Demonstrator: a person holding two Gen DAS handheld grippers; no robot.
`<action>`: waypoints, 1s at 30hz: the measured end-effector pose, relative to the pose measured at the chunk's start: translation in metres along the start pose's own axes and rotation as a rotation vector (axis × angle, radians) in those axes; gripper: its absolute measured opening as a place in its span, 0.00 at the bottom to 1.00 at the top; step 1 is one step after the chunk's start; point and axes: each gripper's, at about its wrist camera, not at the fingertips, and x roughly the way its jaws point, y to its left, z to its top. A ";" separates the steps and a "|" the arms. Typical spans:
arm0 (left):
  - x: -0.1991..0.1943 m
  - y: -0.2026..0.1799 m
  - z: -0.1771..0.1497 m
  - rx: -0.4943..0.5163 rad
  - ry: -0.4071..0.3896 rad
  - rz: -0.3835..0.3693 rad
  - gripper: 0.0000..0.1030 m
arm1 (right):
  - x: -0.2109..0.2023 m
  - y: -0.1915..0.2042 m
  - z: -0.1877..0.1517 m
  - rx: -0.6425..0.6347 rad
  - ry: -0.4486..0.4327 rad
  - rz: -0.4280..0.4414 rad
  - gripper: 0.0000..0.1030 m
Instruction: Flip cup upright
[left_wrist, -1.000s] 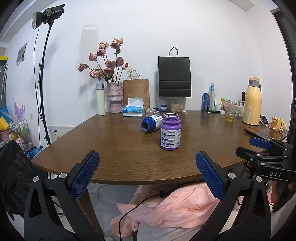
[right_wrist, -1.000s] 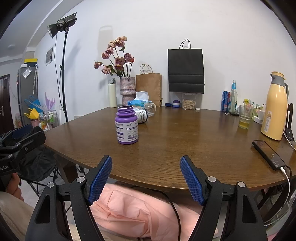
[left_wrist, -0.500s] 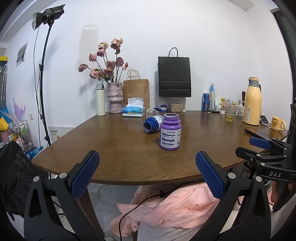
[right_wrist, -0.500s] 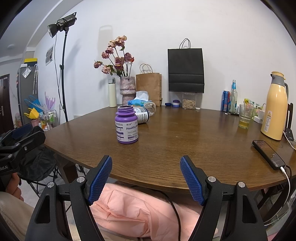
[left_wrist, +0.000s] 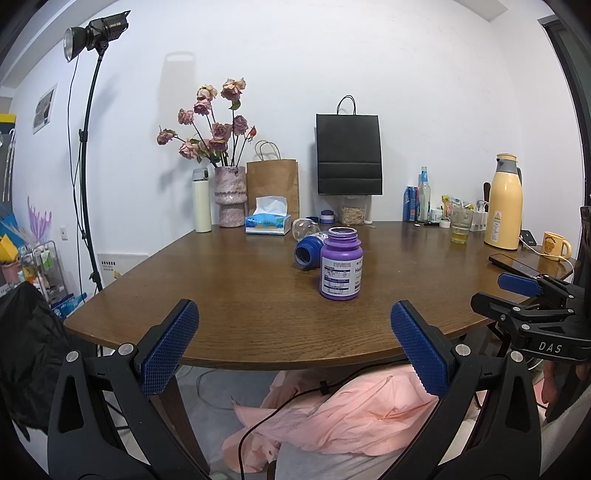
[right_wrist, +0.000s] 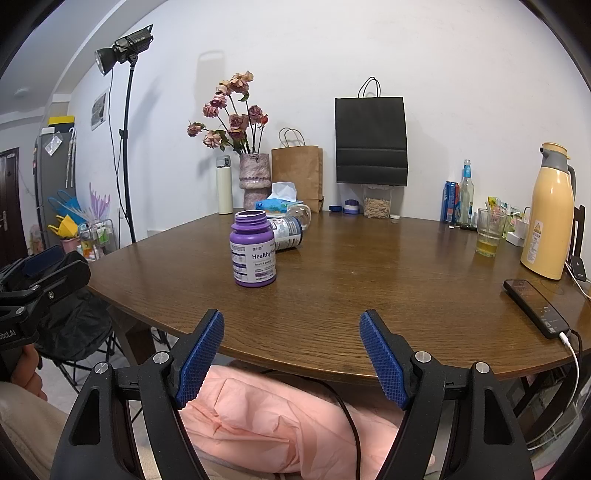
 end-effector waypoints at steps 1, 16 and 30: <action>0.000 0.001 0.001 0.000 -0.002 0.000 1.00 | 0.000 0.001 -0.003 0.000 0.000 -0.001 0.78; -0.003 0.004 0.004 0.002 -0.008 0.002 1.00 | 0.002 0.002 -0.003 -0.005 -0.003 -0.006 0.78; -0.003 0.004 0.005 0.002 -0.009 0.001 1.00 | 0.002 0.001 -0.002 -0.006 -0.002 -0.009 0.78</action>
